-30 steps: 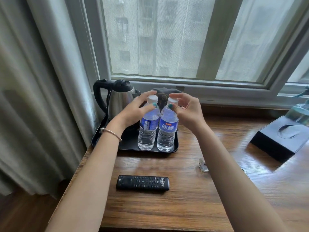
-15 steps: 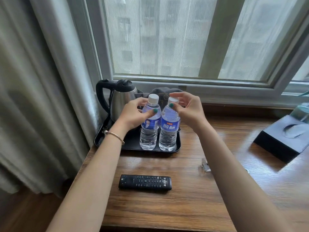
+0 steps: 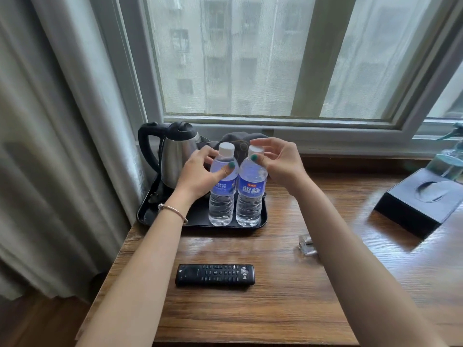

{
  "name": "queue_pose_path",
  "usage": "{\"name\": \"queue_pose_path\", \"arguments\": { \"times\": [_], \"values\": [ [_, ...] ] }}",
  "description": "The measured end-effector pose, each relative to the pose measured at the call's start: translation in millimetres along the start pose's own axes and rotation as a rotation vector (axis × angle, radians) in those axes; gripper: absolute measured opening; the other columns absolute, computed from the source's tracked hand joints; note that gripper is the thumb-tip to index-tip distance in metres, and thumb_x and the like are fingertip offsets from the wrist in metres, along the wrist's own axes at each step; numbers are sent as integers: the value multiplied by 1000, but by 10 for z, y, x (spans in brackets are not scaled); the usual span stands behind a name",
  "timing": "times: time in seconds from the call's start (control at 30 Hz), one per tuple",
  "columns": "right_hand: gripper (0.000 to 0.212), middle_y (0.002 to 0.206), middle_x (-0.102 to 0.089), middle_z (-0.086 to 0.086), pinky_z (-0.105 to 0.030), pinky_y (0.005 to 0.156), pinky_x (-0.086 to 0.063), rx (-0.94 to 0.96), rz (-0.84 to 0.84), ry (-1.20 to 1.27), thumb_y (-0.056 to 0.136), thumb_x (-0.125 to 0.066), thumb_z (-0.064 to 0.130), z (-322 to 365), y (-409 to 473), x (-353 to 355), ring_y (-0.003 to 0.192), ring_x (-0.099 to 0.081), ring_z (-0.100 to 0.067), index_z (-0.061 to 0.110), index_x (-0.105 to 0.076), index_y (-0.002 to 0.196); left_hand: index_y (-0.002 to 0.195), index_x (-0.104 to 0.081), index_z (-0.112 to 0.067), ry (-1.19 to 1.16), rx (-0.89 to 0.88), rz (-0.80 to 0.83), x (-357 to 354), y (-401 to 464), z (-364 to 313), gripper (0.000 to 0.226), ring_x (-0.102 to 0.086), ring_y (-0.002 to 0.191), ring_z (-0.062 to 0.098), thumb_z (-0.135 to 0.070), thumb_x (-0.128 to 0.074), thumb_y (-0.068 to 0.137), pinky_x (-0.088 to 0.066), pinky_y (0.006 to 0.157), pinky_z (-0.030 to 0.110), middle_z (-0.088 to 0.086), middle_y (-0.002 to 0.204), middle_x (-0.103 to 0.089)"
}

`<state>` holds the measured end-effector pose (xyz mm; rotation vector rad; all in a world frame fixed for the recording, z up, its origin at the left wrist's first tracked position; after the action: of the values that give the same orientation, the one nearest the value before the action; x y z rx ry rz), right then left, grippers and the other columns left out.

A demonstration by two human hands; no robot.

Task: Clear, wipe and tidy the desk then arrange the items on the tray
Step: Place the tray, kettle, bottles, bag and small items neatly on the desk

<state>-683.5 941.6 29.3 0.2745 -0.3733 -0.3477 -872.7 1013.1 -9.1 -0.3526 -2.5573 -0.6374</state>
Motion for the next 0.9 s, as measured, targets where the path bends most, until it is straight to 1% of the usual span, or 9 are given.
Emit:
{"name": "queue_pose_path", "arguments": {
  "times": [0.1, 0.2, 0.33, 0.4, 0.5, 0.57, 0.67, 0.77, 0.9],
  "values": [
    [29, 101, -70, 2, -30, 94, -51, 16, -5, -7, 83, -75, 6, 15, -17, -22, 97, -64, -12, 16, -71, 110, 90, -55, -35, -265, 147, 153, 12, 6, 42, 37, -60, 101, 13, -67, -67, 74, -51, 81, 32, -4, 111, -61],
    [29, 106, -69, 0, -32, 96, -51, 11, -14, 0, 85, -74, 7, 3, -20, 6, 103, -63, -16, 18, -70, 112, 103, -60, -53, -435, 220, 323, 44, -21, 125, 29, -61, 105, 8, -55, -67, 75, -51, 84, 36, -14, 108, -67],
    [30, 107, -70, 0, -32, 97, -51, 10, -15, 4, 84, -74, 7, 16, -23, -24, 105, -64, -16, 17, -70, 112, 98, -61, -56, -293, 135, 190, 32, -14, 156, 51, -65, 88, 13, -80, -70, 53, -57, 70, 31, -5, 97, -63],
    [30, 107, -70, 0, -30, 95, -51, 19, -13, -9, 84, -74, 7, 23, -28, -47, 104, -64, -16, 16, -70, 113, 91, -60, -49, -214, 78, 97, 40, -4, 158, 46, -65, 80, 13, -77, -71, 56, -53, 68, 27, -3, 91, -63],
    [28, 105, -71, -3, -32, 95, -52, 6, -24, 28, 84, -73, 4, 13, -33, -41, 102, -66, -18, 15, -71, 111, 93, -60, -46, -400, 145, 223, 12, -69, 199, 27, -67, 83, 7, -54, -74, 71, -53, 63, 20, -7, 93, -70],
    [28, 104, -72, -4, -33, 95, -53, -8, -21, 45, 84, -74, 4, 1, -33, -32, 103, -67, -19, 17, -71, 109, 99, -60, -47, -469, 181, 252, -3, -110, 236, 29, -68, 88, 8, -45, -77, 76, -55, 61, 24, -3, 99, -72],
    [27, 105, -72, -4, -31, 91, -54, -3, -11, 43, 84, -74, 5, 4, -30, -42, 102, -67, -19, 19, -71, 108, 96, -59, -46, -420, 165, 40, -45, -142, 190, 38, -69, 88, 17, -52, -79, 64, -57, 65, 38, 2, 95, -72],
    [27, 97, -71, 3, -18, 80, -55, 9, -15, 57, 85, -73, 3, 11, -22, -22, 95, -67, -12, 21, -71, 105, 104, -58, -38, -369, 172, -105, -157, -204, 161, 52, -70, 88, 20, -60, -77, 60, -58, 72, 40, 0, 98, -71],
    [29, 93, -68, 12, -10, 71, -52, 10, 25, 74, 84, -73, 4, 19, -32, 13, 89, -63, 0, 28, -69, 99, 109, -57, -53, -454, 237, 68, -118, -230, 222, 36, -65, 100, 11, -63, -64, 75, -56, 66, 28, -6, 108, -65]
  ]
}}
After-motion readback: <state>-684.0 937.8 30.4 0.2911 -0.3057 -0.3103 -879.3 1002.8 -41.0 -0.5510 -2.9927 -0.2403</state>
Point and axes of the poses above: each hand's wrist, its own y-axis towards the middle knuckle, its own x-axis out of the back of the hand, z = x × y, the point moved 3 cm from there along y, towards the middle knuckle
